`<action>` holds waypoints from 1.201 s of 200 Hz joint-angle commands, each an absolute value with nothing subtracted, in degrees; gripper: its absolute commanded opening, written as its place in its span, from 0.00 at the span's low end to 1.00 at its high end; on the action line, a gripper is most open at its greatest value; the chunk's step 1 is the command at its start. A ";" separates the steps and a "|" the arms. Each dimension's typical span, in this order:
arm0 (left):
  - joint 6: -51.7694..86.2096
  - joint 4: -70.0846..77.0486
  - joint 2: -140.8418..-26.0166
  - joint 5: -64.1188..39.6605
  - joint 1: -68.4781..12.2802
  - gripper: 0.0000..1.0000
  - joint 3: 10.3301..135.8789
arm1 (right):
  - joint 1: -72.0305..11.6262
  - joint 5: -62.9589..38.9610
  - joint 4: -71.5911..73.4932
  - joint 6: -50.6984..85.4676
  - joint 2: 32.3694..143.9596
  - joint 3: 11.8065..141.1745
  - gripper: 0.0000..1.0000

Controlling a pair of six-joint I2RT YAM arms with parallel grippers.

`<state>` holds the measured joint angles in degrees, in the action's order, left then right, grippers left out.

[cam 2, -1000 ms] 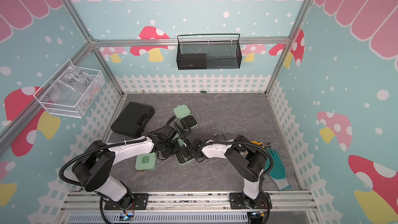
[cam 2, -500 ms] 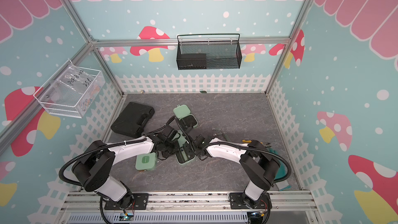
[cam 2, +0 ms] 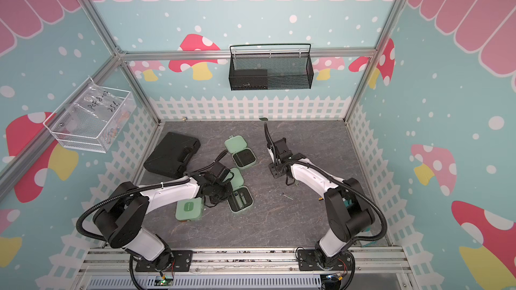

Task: Organize nail clipper sets
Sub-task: Pick up the nail clipper from the center of the board.

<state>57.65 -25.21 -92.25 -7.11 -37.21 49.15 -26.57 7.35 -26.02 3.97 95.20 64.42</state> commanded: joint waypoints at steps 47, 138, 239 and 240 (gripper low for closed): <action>57.56 -26.58 -92.60 -7.90 -37.74 0.00 48.23 | -24.05 8.90 -30.03 -12.81 108.16 75.13 0.49; 58.93 -28.06 -92.60 -7.16 -37.78 0.00 49.11 | -20.14 2.46 -31.42 -20.83 114.73 78.26 0.49; 59.19 -29.27 -93.45 -6.94 -37.88 0.00 50.27 | -15.30 -8.56 -38.26 -25.38 122.63 84.42 0.31; 59.22 -29.27 -93.44 -6.94 -37.88 0.00 50.32 | -15.30 -8.63 -38.33 -25.39 122.66 84.44 0.31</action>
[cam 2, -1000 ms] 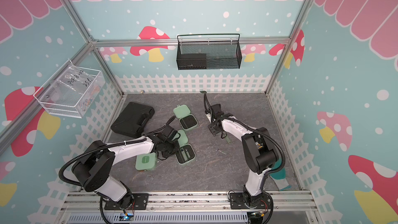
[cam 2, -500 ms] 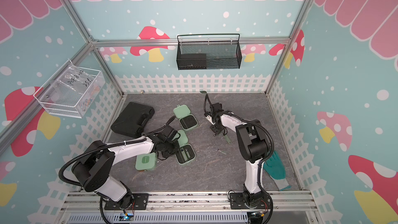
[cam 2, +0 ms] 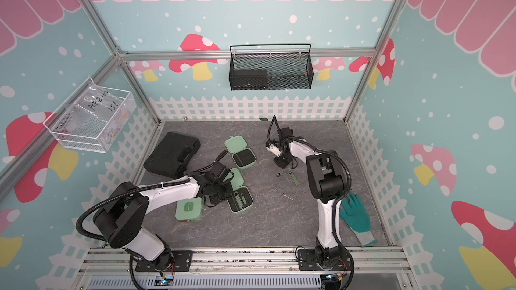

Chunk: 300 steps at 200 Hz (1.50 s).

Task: Organize nail clipper sets
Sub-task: Pick up the nail clipper from the center of the board, then place the nail clipper in the storage box.

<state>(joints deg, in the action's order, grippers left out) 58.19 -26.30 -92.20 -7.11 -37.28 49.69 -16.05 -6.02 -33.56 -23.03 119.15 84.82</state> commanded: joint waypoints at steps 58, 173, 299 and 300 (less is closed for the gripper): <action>59.41 -29.18 -93.49 -6.65 -38.02 0.00 50.51 | -15.23 -9.46 -39.36 -20.61 122.13 84.63 0.06; 60.28 -25.94 -92.60 -6.40 -37.93 0.00 49.41 | -29.90 -9.85 -27.55 10.59 92.79 68.03 0.00; 61.15 -23.20 -92.38 -7.12 -37.90 0.00 47.22 | -50.08 -5.45 -14.11 29.42 91.96 54.56 0.00; 61.12 -23.20 -92.33 -7.07 -37.89 0.00 47.21 | -50.14 -5.32 -14.13 29.43 92.03 54.57 0.00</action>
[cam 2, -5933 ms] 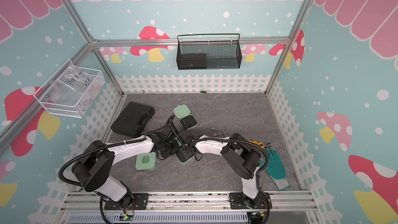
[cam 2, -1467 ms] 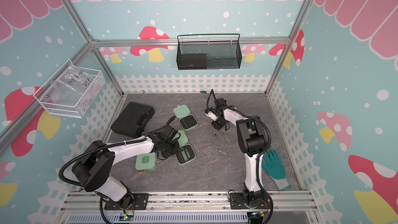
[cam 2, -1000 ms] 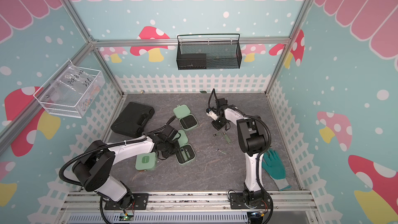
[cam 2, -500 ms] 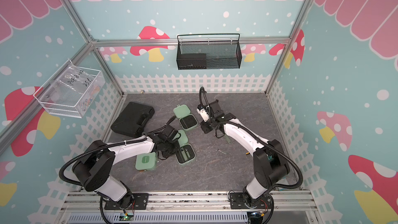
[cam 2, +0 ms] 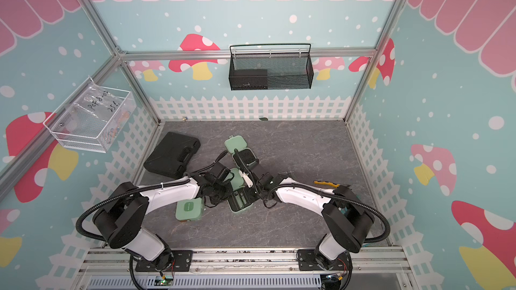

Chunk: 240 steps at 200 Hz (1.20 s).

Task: Organize nail clipper sets
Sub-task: Place the nail clipper in the storage box.

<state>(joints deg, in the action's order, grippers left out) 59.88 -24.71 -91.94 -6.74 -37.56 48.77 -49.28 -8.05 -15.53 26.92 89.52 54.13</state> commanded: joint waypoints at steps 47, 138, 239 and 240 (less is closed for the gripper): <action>61.22 -23.12 -92.13 -6.96 -37.89 0.00 46.94 | -50.54 -1.75 -13.45 29.70 96.44 56.38 0.00; 61.03 -22.73 -93.05 -7.33 -37.94 0.00 46.94 | -50.98 1.66 -11.92 31.72 99.58 56.84 0.00; 60.90 -22.41 -93.47 -7.52 -37.69 0.00 46.93 | -52.89 1.90 -10.11 35.12 99.93 53.62 0.00; 60.86 -22.41 -93.49 -7.54 -37.65 0.00 46.93 | -52.90 1.96 -10.11 35.14 99.93 53.57 0.00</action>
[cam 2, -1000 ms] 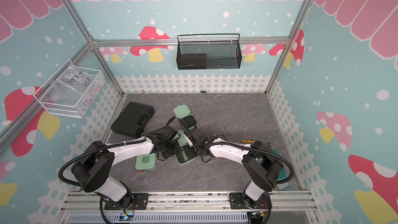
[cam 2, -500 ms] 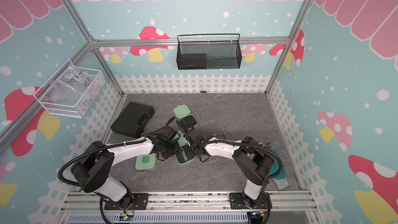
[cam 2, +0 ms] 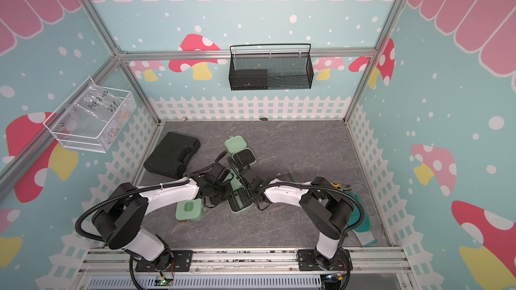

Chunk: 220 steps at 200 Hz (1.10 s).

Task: Organize nail clipper sets
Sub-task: Place the nail clipper in the storage box.

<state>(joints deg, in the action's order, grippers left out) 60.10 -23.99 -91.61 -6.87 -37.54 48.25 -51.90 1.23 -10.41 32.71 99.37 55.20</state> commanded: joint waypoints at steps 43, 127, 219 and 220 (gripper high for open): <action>60.91 -22.42 -93.13 -7.44 -37.67 0.00 46.58 | -53.12 5.85 -11.54 35.84 99.34 51.67 0.00; 61.15 -22.46 -92.54 -7.27 -37.64 0.00 46.14 | -53.22 11.18 -14.04 34.16 100.32 52.58 0.00; 61.08 -22.68 -92.52 -7.04 -37.65 0.00 46.47 | -55.45 9.29 -16.11 34.72 101.59 44.39 0.00; 61.08 -22.68 -92.49 -7.08 -37.68 0.00 46.48 | -55.50 9.30 -16.14 34.72 101.60 44.30 0.00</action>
<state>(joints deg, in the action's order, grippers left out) 60.27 -21.93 -91.61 -7.77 -37.63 47.59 -54.61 10.59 -4.51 34.37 98.41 49.54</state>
